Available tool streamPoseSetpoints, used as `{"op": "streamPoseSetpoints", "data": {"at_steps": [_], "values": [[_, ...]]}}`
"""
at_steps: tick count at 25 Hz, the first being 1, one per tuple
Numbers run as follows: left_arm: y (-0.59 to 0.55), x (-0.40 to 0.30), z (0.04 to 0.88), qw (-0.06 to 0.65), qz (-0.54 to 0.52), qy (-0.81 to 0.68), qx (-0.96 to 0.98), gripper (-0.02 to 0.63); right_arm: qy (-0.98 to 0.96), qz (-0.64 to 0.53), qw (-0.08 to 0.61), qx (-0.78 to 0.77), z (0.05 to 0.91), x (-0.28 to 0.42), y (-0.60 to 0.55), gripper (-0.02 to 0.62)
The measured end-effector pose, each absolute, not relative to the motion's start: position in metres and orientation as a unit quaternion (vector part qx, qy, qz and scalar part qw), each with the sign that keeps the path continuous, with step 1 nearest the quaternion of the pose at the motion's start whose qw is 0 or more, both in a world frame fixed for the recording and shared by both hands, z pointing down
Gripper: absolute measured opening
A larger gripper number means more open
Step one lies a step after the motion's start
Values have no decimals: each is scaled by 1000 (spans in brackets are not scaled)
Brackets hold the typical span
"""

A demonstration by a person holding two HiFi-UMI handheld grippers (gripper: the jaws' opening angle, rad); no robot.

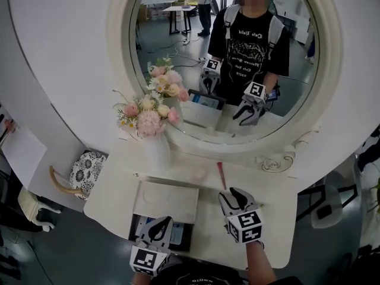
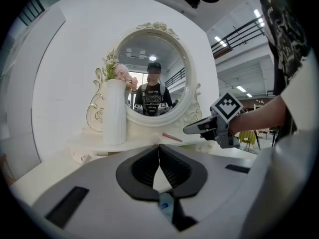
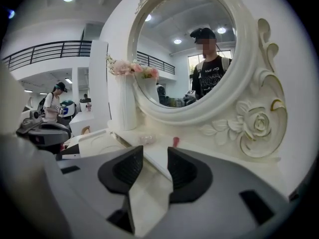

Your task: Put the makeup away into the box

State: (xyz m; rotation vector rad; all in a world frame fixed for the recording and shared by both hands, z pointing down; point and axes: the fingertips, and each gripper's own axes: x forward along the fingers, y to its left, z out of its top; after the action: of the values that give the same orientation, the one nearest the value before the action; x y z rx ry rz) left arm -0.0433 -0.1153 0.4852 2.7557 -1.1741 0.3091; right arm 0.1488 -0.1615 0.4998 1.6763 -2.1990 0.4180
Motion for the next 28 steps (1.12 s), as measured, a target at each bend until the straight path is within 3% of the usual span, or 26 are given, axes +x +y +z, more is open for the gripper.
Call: {"op": "streamPoseSetpoints", "data": {"at_steps": [28], "values": [[-138, -66, 496, 84, 111, -401, 905, 15, -726, 190, 218, 624, 511, 167, -227, 149]]}}
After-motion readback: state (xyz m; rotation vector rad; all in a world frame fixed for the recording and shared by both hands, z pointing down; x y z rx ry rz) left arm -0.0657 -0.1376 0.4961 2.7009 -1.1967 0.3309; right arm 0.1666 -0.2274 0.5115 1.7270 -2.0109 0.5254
